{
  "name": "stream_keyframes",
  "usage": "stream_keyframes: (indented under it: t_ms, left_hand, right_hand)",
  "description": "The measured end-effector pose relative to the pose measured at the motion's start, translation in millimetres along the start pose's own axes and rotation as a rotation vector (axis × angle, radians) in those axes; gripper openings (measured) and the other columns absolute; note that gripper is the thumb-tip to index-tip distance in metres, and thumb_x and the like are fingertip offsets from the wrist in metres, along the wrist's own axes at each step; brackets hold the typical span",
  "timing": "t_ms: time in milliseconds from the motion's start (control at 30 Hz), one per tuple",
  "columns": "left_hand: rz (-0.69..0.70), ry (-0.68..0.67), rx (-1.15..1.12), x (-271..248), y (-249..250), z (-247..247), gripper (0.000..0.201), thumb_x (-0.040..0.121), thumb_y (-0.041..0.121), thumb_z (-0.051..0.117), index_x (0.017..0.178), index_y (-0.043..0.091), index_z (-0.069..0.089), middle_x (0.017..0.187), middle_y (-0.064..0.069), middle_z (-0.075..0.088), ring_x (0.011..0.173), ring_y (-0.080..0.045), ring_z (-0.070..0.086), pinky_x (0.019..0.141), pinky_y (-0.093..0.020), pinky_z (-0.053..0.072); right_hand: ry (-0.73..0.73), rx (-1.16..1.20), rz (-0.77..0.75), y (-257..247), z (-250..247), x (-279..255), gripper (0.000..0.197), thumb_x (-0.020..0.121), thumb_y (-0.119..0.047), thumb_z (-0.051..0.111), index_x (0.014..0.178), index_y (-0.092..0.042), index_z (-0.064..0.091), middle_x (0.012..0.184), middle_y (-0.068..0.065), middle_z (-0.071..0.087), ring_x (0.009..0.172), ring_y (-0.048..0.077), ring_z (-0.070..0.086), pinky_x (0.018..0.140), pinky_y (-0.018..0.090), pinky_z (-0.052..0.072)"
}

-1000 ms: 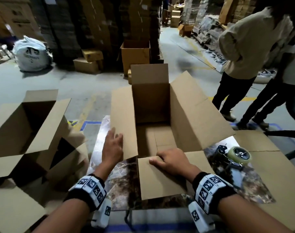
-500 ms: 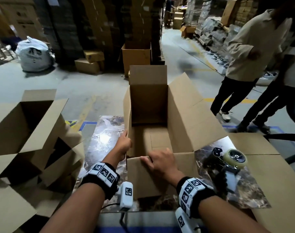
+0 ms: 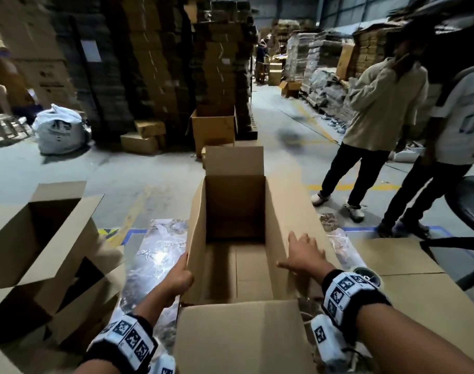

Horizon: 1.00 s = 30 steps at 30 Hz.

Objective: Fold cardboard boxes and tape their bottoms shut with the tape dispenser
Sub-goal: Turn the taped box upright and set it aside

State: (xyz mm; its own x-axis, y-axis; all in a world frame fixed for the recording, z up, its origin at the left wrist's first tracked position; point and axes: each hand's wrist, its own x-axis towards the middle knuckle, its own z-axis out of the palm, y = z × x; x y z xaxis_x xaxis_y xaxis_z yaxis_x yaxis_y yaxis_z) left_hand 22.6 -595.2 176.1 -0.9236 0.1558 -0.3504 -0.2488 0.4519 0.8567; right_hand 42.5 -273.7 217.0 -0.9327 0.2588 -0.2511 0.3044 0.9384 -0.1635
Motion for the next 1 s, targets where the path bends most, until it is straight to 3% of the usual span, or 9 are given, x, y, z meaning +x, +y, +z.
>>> stream_keyframes:
  t_ms: [100,300,400,533,633,700,867,933,1000]
  left_hand:
    - [-0.013,-0.009,-0.051,-7,4,4,0.073,0.085,-0.015,0.035,0.146,0.024,0.031,0.115,-0.008,0.058,0.096,-0.025,0.061,0.058,-0.028,0.054]
    - [-0.048,-0.087,-0.040,-8,7,0,0.075,0.082,-0.015,0.036,0.145,0.025,0.029,0.115,-0.011,0.057,0.092,-0.024,0.060,0.056,-0.025,0.052]
    - [-0.155,-0.140,0.002,-2,4,-14,0.072,0.086,0.009,0.056,0.143,0.038,0.023,0.118,-0.006,0.063,0.100,-0.027,0.066,0.076,-0.043,0.058]
    - [-0.232,-0.198,0.208,18,34,-52,0.070,0.081,0.054,0.065,0.138,0.030,0.032,0.126,-0.005,0.056,0.112,-0.025,0.057,0.078,-0.039,0.050]
    - [-0.144,-0.086,0.402,55,66,-72,0.071,0.093,0.045,0.061,0.148,0.018,0.027,0.139,-0.015,0.049,0.112,-0.025,0.056,0.078,-0.032,0.047]
    - [-0.036,0.035,0.489,87,94,-79,0.072,0.096,0.038,0.060,0.152,0.012,0.023,0.145,-0.017,0.045,0.125,-0.028,0.050,0.091,-0.031,0.043]
    - [0.043,0.174,0.444,180,126,-73,0.082,0.092,0.049,0.061,0.152,0.007,0.025,0.151,-0.018,0.039,0.133,-0.033,0.046,0.104,-0.037,0.042]
    - [-0.018,0.140,0.290,211,117,-61,0.083,0.082,0.051,0.070,0.144,0.007,0.035,0.141,-0.020,0.049,0.119,-0.034,0.056,0.096,-0.043,0.051]
    - [-0.019,0.105,0.173,229,105,-45,0.048,0.082,0.029,0.068,0.123,0.015,0.048,0.120,-0.017,0.062,0.098,-0.031,0.064,0.081,-0.043,0.057]
  right_hand:
    - [-0.090,0.127,-0.047,9,18,5,0.097,0.086,-0.032,0.068,0.155,-0.009,0.004,0.160,0.027,0.009,0.148,0.040,0.013,0.119,0.045,0.023]
    - [-0.186,0.524,-0.127,1,31,5,0.087,0.090,-0.005,0.058,0.158,-0.010,0.004,0.162,0.013,0.019,0.146,0.025,0.027,0.115,0.029,0.027]
    - [-0.173,0.343,-0.083,-2,24,9,0.074,0.092,-0.010,0.057,0.153,-0.004,0.013,0.150,0.019,0.041,0.134,0.031,0.045,0.102,0.030,0.040]
    - [-0.088,0.082,-0.108,7,-17,30,0.059,0.089,-0.036,0.063,0.133,-0.007,0.035,0.128,0.018,0.059,0.114,0.033,0.058,0.083,0.033,0.046]
    - [-0.027,0.067,-0.096,4,-40,62,0.069,0.088,-0.044,0.063,0.140,-0.007,0.035,0.131,0.019,0.059,0.118,0.035,0.057,0.090,0.036,0.049]
    - [0.010,0.112,-0.094,-6,-55,87,0.071,0.089,-0.044,0.063,0.143,-0.008,0.035,0.133,0.017,0.058,0.120,0.034,0.056,0.092,0.036,0.049]
    - [0.063,0.173,-0.028,-36,-60,156,0.072,0.084,-0.056,0.062,0.136,-0.009,0.042,0.128,0.014,0.059,0.116,0.033,0.056,0.091,0.036,0.048]
    - [0.039,0.172,0.027,-45,-48,176,0.081,0.082,-0.057,0.062,0.141,-0.009,0.033,0.131,0.014,0.057,0.118,0.034,0.056,0.092,0.037,0.048]
    - [0.060,0.152,0.072,-52,-34,185,0.075,0.088,-0.035,0.058,0.149,-0.009,0.023,0.131,0.013,0.058,0.117,0.033,0.058,0.090,0.037,0.048]
